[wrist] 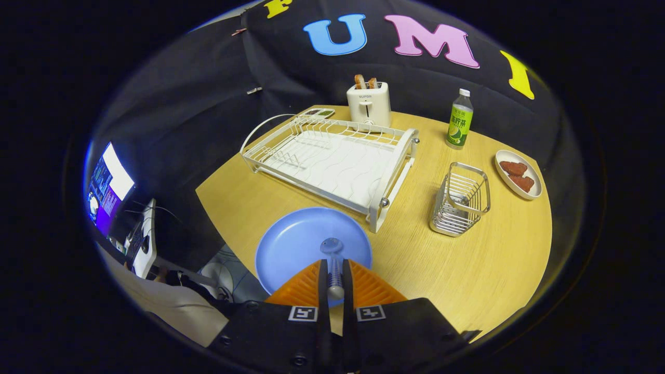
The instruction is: Take the plate from the dish rack, then take the spoon from the basket and place it into the plate.
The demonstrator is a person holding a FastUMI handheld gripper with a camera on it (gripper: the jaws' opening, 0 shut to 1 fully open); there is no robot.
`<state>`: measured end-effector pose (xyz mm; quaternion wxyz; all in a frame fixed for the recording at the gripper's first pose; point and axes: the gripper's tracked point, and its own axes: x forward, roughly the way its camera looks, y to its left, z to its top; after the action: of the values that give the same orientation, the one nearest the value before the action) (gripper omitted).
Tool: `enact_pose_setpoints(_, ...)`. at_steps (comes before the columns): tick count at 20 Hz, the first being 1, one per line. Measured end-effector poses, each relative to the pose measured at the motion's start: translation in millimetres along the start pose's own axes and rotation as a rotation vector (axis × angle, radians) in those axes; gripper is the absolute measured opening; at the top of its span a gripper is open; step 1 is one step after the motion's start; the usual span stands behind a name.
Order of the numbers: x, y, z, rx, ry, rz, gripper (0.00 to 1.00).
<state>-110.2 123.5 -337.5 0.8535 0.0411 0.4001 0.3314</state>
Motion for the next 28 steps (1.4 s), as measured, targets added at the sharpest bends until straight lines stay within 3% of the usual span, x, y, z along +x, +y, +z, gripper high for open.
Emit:
enact_pose_setpoints(12, 21.2, 2.6, -26.8, 0.021, 0.065, 0.007, 0.19)
enact_pose_setpoints(14, 21.8, 0.2, -25.9, 0.033, 0.064, -0.004, 0.31)
enact_pose_setpoints(19, 20.1, -3.2, -26.9, 0.044, 0.063, -0.016, 0.81)
enact_pose_setpoints(23, 18.2, -2.4, -27.1, 0.054, 0.057, -0.019, 0.97)
enact_pose_setpoints(28, 4.8, 0.1, -2.9, 0.068, 0.005, -0.017, 0.99)
